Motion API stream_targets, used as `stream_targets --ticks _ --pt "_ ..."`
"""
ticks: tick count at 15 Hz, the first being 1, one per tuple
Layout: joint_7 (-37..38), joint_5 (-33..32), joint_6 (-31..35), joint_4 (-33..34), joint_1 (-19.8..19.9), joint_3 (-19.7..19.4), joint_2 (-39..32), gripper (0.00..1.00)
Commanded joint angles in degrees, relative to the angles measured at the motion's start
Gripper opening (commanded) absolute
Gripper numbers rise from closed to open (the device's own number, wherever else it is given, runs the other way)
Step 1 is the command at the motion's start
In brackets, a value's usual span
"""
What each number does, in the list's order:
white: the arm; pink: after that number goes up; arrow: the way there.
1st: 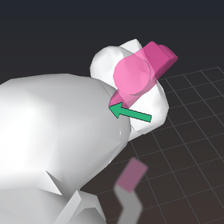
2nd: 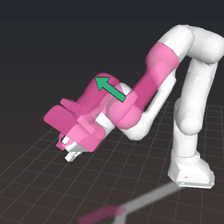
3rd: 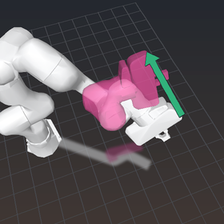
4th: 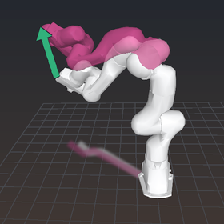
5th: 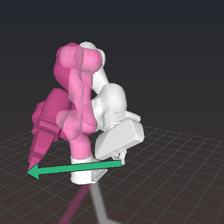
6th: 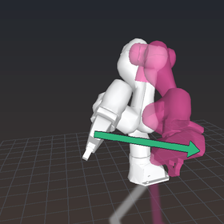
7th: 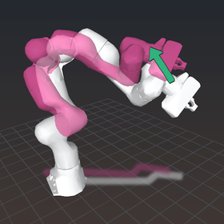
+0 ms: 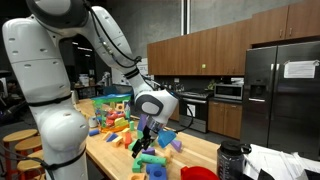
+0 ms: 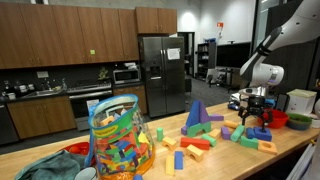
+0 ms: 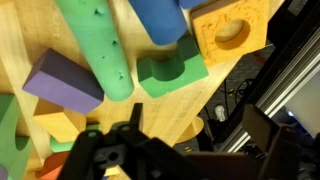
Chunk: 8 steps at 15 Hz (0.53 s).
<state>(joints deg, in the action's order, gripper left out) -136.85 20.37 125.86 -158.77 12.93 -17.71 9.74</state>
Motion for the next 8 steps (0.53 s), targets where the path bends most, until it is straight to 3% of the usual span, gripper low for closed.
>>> stream_targets --ticks 1,8 --pt "-0.73 -0.51 -2.2 -0.48 -1.22 0.67 2.99 1.0" --pt "-1.42 -0.31 -5.77 -0.03 -3.2 1.62 1.67 1.0"
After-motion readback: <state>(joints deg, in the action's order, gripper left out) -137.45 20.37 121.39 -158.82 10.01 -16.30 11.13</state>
